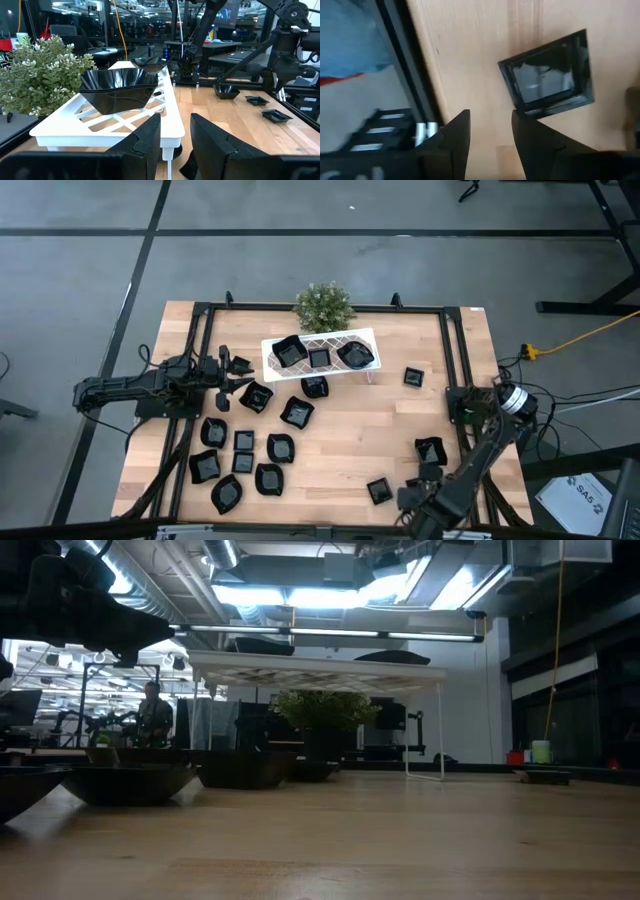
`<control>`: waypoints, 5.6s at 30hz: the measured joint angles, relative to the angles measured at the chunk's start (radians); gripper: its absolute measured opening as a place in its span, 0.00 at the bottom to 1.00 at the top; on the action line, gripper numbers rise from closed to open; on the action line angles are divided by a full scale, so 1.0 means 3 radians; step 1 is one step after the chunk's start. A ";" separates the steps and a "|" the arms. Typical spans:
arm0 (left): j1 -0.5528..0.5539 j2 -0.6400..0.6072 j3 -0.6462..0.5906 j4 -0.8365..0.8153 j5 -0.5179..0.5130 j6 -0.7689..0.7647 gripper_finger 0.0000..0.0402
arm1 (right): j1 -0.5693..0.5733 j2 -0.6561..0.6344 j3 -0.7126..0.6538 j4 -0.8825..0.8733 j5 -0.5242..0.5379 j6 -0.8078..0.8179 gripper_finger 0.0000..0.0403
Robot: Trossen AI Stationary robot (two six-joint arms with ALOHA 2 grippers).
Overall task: Pick & Place Mini shaped plates
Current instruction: Stack the square plate on top of the square plate on the shelf
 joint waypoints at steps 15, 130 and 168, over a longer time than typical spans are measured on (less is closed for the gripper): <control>0.0001 0.0000 -0.0001 0.0001 0.0001 0.0000 0.25 | 0.0293 0.0259 0.0000 -0.0049 0.0741 -0.0722 0.36; 0.0000 -0.0001 -0.0001 0.0001 -0.0001 0.0000 0.25 | -0.2734 -0.0249 0.0539 0.1726 0.2919 -0.4448 0.01; 0.0000 0.0001 -0.0001 -0.0001 0.0001 0.0000 0.25 | -0.3056 -0.0168 0.0535 0.1456 0.2507 -0.4601 0.07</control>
